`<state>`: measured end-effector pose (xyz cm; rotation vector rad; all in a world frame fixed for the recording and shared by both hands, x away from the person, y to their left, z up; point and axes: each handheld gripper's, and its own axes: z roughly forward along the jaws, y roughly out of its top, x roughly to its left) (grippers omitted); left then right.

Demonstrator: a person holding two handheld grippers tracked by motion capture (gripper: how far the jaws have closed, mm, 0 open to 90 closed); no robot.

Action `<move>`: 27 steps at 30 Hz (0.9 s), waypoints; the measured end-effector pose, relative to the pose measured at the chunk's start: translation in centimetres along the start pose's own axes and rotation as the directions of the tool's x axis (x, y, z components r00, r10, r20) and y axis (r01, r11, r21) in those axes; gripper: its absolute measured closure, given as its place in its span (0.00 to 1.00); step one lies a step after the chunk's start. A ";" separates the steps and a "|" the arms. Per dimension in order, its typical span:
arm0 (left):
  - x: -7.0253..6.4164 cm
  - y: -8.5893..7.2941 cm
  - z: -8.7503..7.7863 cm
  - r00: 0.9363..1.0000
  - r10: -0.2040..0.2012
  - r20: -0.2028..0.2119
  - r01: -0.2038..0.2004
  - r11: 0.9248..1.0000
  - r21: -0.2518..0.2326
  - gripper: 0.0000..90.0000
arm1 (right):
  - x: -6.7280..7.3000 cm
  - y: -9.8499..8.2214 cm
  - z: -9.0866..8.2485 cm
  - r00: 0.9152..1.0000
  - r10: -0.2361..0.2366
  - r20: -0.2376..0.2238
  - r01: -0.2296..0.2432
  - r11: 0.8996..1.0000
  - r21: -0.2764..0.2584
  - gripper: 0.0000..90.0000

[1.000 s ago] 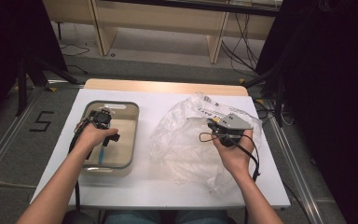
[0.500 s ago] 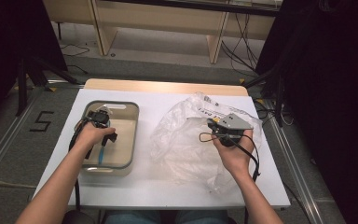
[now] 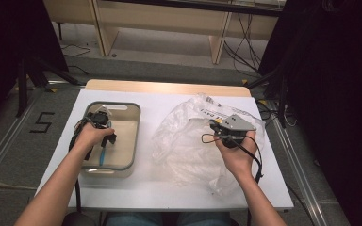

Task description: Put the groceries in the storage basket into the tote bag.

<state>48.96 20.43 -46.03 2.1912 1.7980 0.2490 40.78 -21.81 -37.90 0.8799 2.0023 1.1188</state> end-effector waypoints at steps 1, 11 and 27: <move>0.0 0.0 0.0 1.000 -0.002 -0.001 0.002 1.000 0.001 0.50 | 0.0 0.0 0.0 1.000 0.000 0.000 0.000 1.000 0.000 1.00; 0.0 0.2 0.0 1.000 0.002 -0.012 -0.002 1.000 0.007 0.56 | 0.0 0.0 0.0 1.000 0.005 0.000 -0.005 1.000 -0.001 1.00; 0.0 0.5 -0.1 1.000 0.011 -0.007 -0.010 0.999 0.038 0.66 | 0.0 0.1 -0.1 1.000 0.014 -0.006 -0.014 1.000 -0.002 1.00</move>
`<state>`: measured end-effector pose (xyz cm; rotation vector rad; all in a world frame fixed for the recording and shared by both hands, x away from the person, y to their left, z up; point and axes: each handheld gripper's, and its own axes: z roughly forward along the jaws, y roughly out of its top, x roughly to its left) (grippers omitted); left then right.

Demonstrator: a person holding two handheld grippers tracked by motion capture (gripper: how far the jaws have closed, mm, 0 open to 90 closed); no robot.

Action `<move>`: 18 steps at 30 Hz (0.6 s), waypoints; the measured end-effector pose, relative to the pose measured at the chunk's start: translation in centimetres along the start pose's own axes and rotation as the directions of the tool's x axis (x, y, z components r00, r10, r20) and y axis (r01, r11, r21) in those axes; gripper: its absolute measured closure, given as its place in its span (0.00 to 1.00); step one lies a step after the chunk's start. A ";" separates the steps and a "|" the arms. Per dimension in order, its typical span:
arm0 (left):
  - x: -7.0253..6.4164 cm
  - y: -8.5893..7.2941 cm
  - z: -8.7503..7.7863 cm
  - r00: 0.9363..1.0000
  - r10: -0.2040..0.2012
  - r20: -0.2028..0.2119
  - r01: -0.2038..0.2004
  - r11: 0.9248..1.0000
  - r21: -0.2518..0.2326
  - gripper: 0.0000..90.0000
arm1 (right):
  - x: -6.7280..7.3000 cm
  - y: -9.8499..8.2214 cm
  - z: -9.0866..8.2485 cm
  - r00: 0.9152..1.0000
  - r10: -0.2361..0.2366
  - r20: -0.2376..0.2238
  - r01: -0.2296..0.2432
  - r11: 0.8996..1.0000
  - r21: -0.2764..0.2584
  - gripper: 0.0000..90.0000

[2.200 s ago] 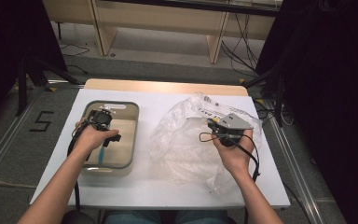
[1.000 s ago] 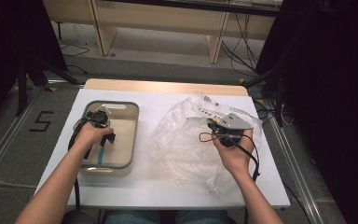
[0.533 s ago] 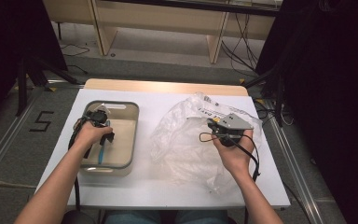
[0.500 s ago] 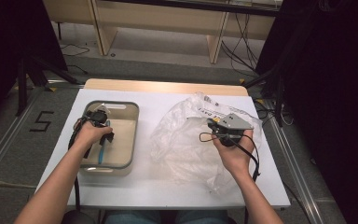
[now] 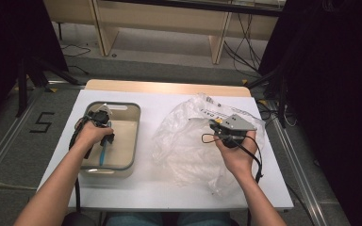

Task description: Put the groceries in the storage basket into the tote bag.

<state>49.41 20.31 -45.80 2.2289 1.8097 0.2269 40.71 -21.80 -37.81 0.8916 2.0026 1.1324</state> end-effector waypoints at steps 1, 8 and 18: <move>0.0 0.0 0.0 1.000 0.000 -0.001 0.000 1.000 0.003 0.67 | 0.0 0.0 0.0 1.000 0.000 -0.001 0.000 1.000 0.000 1.00; -0.1 0.1 0.0 1.000 0.006 -0.003 -0.006 1.000 0.016 0.72 | 0.0 0.0 0.0 1.000 0.001 0.000 -0.001 1.000 -0.002 1.00; -0.4 0.2 0.0 1.000 0.027 0.002 -0.027 0.999 0.022 0.79 | 0.0 0.0 0.0 1.000 0.003 -0.002 -0.003 1.000 -0.006 1.00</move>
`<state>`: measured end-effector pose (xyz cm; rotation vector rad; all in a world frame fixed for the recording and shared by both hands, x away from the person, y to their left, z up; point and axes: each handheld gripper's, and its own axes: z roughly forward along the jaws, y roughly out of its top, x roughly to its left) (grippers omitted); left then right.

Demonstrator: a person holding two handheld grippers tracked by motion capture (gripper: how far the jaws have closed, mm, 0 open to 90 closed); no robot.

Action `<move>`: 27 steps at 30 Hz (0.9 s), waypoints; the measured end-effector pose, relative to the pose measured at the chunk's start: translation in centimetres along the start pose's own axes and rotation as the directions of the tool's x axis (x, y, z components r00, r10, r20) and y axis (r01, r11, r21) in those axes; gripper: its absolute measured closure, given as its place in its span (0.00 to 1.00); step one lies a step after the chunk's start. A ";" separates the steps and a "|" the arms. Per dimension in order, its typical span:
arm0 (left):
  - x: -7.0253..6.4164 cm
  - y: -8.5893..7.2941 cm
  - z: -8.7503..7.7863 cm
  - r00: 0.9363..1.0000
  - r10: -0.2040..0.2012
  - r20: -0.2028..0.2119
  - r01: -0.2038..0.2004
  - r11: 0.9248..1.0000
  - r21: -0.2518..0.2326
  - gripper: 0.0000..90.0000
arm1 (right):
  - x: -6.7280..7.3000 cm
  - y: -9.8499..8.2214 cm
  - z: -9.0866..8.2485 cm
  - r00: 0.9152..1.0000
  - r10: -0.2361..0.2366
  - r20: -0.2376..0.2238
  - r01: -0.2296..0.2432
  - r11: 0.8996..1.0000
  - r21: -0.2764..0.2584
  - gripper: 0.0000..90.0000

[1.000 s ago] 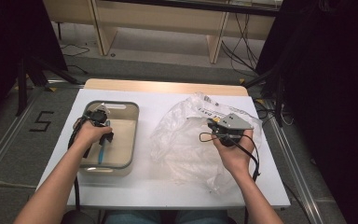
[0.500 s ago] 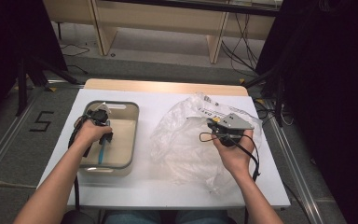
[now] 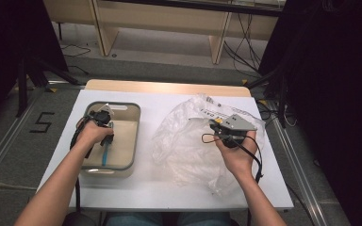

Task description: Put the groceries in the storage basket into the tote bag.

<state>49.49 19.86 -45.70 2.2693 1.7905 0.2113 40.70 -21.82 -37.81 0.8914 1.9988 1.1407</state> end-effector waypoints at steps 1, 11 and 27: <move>0.0 0.0 0.0 1.000 0.002 -0.001 -0.002 1.000 0.001 0.80 | 0.0 0.0 0.0 1.000 0.000 0.000 0.000 1.000 0.000 1.00; -0.3 0.1 0.0 1.000 0.018 0.004 -0.018 1.000 0.009 0.86 | 0.0 0.0 0.0 1.000 0.001 -0.002 -0.001 1.000 -0.001 1.00; -0.8 0.1 -0.1 0.997 0.080 -0.007 -0.080 0.997 0.017 0.90 | 0.0 0.0 0.0 1.000 0.000 -0.002 0.000 1.000 0.001 1.00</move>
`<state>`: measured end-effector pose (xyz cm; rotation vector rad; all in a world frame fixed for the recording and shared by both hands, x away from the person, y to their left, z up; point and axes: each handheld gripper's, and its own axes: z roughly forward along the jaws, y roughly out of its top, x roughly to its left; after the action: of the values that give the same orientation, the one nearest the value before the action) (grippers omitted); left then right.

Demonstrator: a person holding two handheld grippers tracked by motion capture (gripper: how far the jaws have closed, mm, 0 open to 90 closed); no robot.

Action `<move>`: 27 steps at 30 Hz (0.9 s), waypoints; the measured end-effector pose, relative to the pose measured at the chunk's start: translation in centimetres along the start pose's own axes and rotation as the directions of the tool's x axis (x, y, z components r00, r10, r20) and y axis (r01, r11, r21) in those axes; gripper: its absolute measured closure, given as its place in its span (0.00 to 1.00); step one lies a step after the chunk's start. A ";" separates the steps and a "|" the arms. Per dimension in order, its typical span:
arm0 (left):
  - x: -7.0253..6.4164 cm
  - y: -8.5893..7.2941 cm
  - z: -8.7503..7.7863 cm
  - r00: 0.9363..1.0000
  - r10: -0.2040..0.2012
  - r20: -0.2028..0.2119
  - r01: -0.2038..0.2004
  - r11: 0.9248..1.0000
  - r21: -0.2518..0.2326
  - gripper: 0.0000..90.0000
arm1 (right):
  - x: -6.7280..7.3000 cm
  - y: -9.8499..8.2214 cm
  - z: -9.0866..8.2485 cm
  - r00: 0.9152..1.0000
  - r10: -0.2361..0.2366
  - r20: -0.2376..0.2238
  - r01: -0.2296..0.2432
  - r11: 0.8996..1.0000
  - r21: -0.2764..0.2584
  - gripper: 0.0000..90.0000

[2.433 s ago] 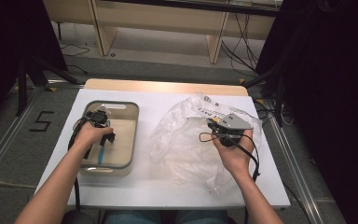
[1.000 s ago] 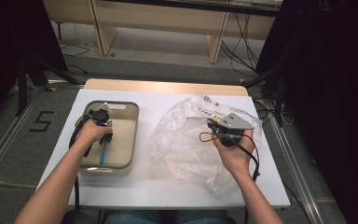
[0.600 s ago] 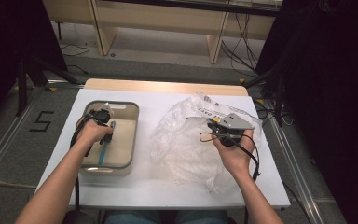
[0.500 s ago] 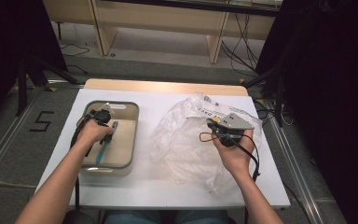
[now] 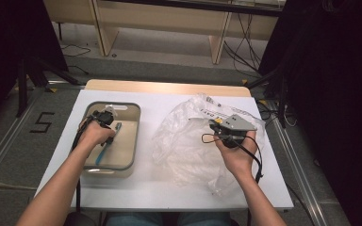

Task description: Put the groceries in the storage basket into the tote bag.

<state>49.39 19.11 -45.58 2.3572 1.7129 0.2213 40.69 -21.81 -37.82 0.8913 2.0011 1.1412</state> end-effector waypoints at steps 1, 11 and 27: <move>-0.1 0.0 0.0 1.000 0.002 0.000 -0.002 1.000 0.001 0.90 | 0.0 0.0 0.0 1.000 0.000 0.000 0.000 1.000 0.000 1.00; -0.1 -0.1 -0.1 1.000 0.006 0.019 -0.006 1.000 -0.001 0.90 | -0.1 0.0 0.0 1.000 0.002 0.000 -0.002 1.000 0.002 1.00; 0.0 -0.4 -0.4 1.000 0.006 0.025 -0.004 0.998 -0.067 0.90 | -0.1 0.0 0.0 1.000 0.003 0.001 -0.003 1.000 0.002 1.00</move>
<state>48.94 19.27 -45.32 2.3064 1.6621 0.2445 40.70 -21.90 -37.81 0.8954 2.0007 1.1402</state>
